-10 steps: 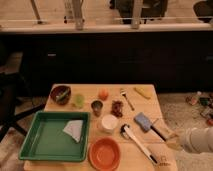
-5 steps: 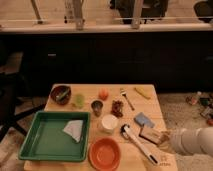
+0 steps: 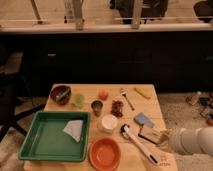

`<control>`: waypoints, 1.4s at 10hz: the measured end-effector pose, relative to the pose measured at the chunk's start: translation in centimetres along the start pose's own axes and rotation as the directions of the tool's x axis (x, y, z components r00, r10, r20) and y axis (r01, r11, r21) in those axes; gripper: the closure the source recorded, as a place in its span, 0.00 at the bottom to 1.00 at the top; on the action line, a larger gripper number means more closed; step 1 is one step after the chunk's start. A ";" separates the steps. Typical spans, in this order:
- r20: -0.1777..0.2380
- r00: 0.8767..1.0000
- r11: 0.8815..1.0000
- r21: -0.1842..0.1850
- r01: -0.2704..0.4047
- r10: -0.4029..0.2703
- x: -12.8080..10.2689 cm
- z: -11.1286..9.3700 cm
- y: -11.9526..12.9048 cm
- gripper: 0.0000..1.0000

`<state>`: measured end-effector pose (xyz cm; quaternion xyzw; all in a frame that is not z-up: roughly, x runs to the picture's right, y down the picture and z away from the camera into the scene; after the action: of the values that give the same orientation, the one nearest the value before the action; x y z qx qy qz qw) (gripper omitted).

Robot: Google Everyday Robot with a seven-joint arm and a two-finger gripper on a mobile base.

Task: Place eraser in red bowl

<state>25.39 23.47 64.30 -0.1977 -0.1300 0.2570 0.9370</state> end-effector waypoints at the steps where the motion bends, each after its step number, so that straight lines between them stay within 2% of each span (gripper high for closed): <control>1: 0.012 0.999 0.999 0.002 0.047 -0.047 -1.4 0.3 -0.4 1.00; 2: 0.022 0.996 0.996 0.004 0.089 -0.089 -2.6 0.7 -0.5 1.00; 4: 0.044 0.971 0.972 0.022 0.236 -0.236 -6.1 1.1 -0.3 1.00; 5: 0.050 0.944 0.945 0.036 0.326 -0.327 -7.6 1.1 -0.1 1.00; 7: 0.028 0.886 0.885 0.063 0.461 -0.463 -9.0 1.2 0.4 1.00; 8: 0.004 0.851 0.850 0.062 0.523 -0.524 -9.6 1.6 0.9 1.00; 10: -0.064 0.750 0.749 0.041 0.661 -0.658 -10.9 3.0 2.2 1.00; 12: -0.089 0.721 0.723 0.023 0.691 -0.687 -11.1 3.7 2.7 1.00; 14: -0.090 0.697 0.700 0.005 0.714 -0.711 -12.5 4.7 3.4 1.00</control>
<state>11.88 20.99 65.22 -0.1235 -0.1530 -0.1314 0.9716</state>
